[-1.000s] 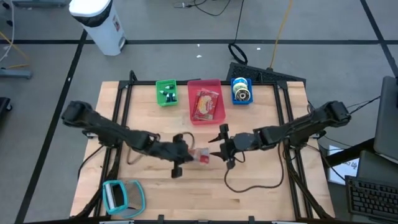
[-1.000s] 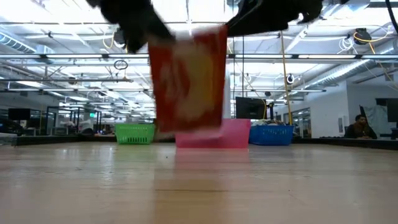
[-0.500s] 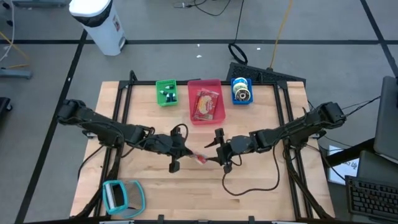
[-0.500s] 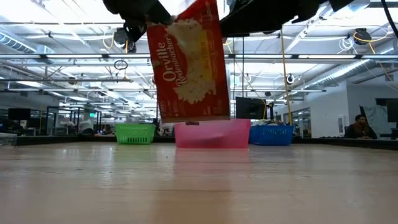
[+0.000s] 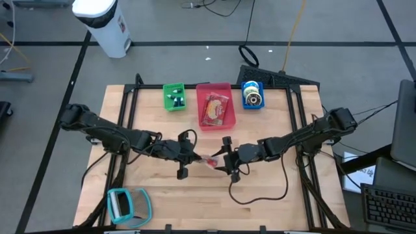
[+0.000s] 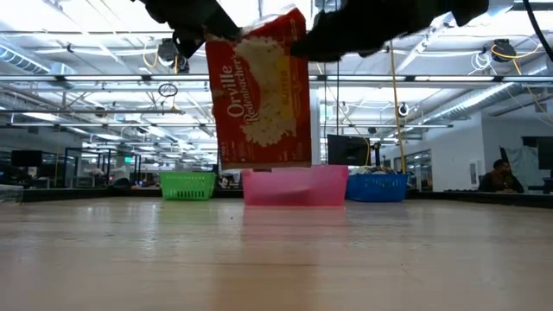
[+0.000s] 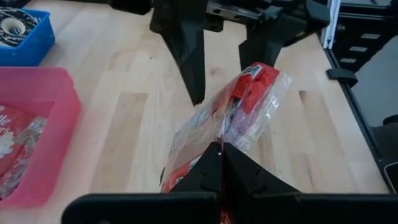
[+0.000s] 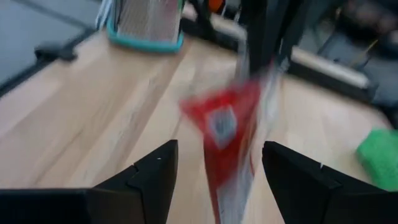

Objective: Pick & Place Food Item
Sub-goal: Put the red popcorn bag into the red bin

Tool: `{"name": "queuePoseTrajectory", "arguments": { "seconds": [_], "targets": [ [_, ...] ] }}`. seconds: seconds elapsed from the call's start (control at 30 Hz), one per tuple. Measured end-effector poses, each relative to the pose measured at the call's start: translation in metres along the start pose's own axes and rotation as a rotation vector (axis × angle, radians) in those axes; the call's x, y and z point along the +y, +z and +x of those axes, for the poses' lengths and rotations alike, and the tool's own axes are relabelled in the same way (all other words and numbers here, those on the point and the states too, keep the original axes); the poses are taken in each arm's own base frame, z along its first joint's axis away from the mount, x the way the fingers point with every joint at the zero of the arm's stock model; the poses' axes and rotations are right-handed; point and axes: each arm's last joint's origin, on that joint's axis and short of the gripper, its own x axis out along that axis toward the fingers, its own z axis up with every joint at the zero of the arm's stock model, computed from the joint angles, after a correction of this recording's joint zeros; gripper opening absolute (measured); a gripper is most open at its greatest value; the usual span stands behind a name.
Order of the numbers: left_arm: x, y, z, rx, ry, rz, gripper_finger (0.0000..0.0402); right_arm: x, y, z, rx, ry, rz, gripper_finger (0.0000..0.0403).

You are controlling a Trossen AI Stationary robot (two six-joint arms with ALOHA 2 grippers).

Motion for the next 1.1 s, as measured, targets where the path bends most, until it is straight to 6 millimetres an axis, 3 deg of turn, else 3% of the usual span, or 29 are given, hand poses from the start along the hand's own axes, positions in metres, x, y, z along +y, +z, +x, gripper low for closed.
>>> {"name": "queuePoseTrajectory", "arguments": {
  "seconds": [0.27,0.4,0.57,0.8,0.97,1.1],
  "targets": [
    [0.001,-0.001,0.000,0.004,0.015,0.001,0.0000,0.000,-0.006,0.015,-0.011,-0.119,-0.058,0.0220],
    [0.001,-0.001,0.000,0.006,0.014,0.002,0.0000,0.000,-0.006,0.014,-0.014,-0.113,-0.056,0.0198],
    [0.001,-0.001,0.000,0.006,0.015,0.004,0.0000,0.003,-0.005,0.014,-0.016,-0.104,-0.058,0.0141],
    [0.001,-0.001,0.000,0.008,0.014,0.002,0.0001,0.004,-0.005,0.014,-0.027,-0.066,-0.051,0.0023],
    [0.000,0.001,-0.001,-0.005,-0.014,-0.049,0.0039,0.002,-0.006,0.014,-0.021,-0.053,-0.014,0.0014],
    [0.000,0.013,-0.020,-0.060,-0.101,-0.046,0.0080,-0.005,-0.009,0.012,0.028,-0.060,0.027,0.0010]
  ]
}}
